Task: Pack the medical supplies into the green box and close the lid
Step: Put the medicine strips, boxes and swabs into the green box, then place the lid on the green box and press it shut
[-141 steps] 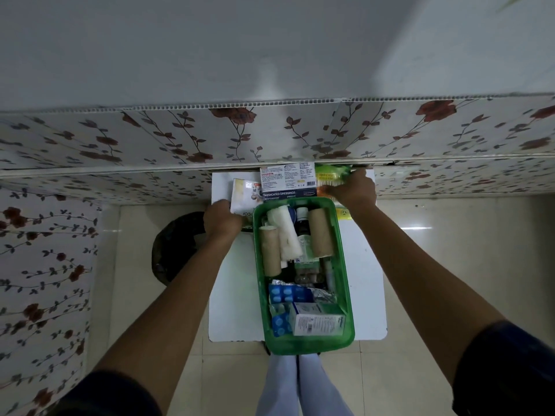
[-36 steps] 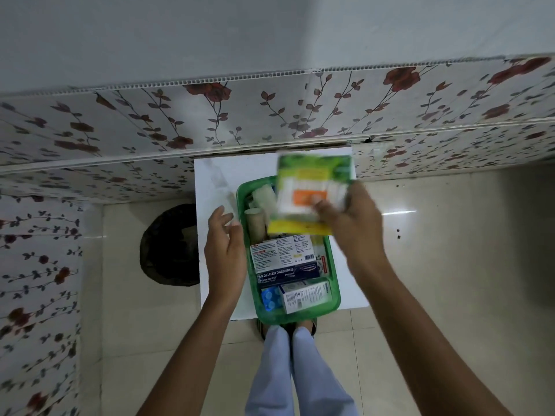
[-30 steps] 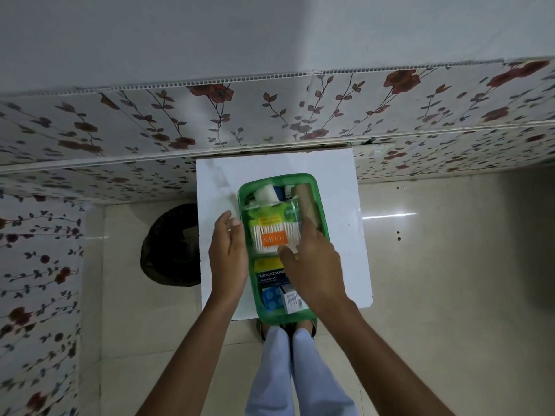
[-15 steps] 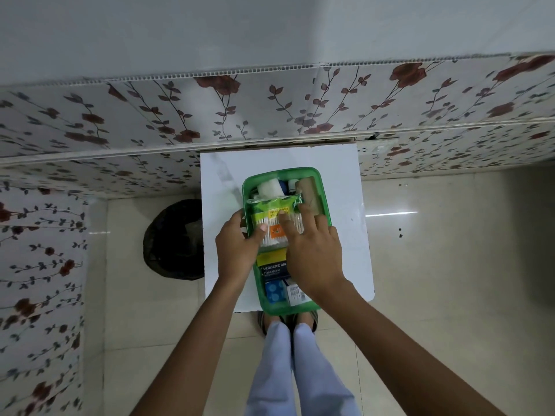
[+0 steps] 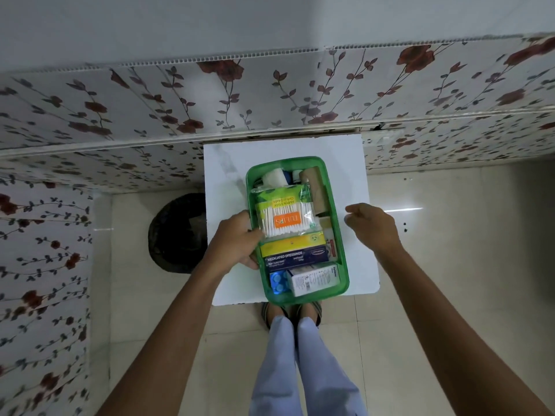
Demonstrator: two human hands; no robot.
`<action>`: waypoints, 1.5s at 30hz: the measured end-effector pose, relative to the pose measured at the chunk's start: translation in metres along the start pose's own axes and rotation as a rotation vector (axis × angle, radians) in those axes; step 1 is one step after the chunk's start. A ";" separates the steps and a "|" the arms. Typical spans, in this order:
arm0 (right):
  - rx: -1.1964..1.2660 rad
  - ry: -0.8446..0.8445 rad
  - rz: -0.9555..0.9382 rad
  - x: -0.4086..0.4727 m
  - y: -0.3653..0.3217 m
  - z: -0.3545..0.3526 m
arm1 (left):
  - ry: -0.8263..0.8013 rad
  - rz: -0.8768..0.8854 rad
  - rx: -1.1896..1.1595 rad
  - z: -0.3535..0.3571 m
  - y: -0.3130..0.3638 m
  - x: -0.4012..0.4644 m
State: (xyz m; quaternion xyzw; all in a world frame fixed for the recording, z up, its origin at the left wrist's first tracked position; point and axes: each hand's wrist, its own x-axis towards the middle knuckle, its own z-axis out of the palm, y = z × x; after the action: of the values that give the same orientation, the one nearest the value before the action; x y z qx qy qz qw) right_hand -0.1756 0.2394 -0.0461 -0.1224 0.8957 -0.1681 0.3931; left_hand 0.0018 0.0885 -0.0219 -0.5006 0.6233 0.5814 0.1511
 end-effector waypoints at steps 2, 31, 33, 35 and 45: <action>-0.068 -0.087 -0.006 0.004 0.000 0.009 | -0.043 0.001 -0.035 -0.005 0.002 -0.001; -0.221 0.361 -0.453 -0.071 -0.060 0.030 | 0.050 0.042 -0.221 0.003 -0.010 0.004; -0.276 0.356 -0.445 -0.064 -0.060 0.038 | 0.066 0.031 -0.290 0.004 -0.012 0.002; -0.277 0.319 -0.421 -0.057 -0.061 0.036 | 0.069 0.001 -0.365 0.003 -0.015 -0.001; 0.041 -0.044 -0.222 -0.007 -0.048 0.003 | 0.104 0.064 -0.535 0.007 -0.009 0.000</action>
State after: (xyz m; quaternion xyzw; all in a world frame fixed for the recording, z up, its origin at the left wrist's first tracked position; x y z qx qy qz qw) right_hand -0.1644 0.1979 -0.0240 -0.2164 0.8641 -0.2262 0.3941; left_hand 0.0065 0.0968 -0.0290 -0.5322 0.4701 0.7032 -0.0371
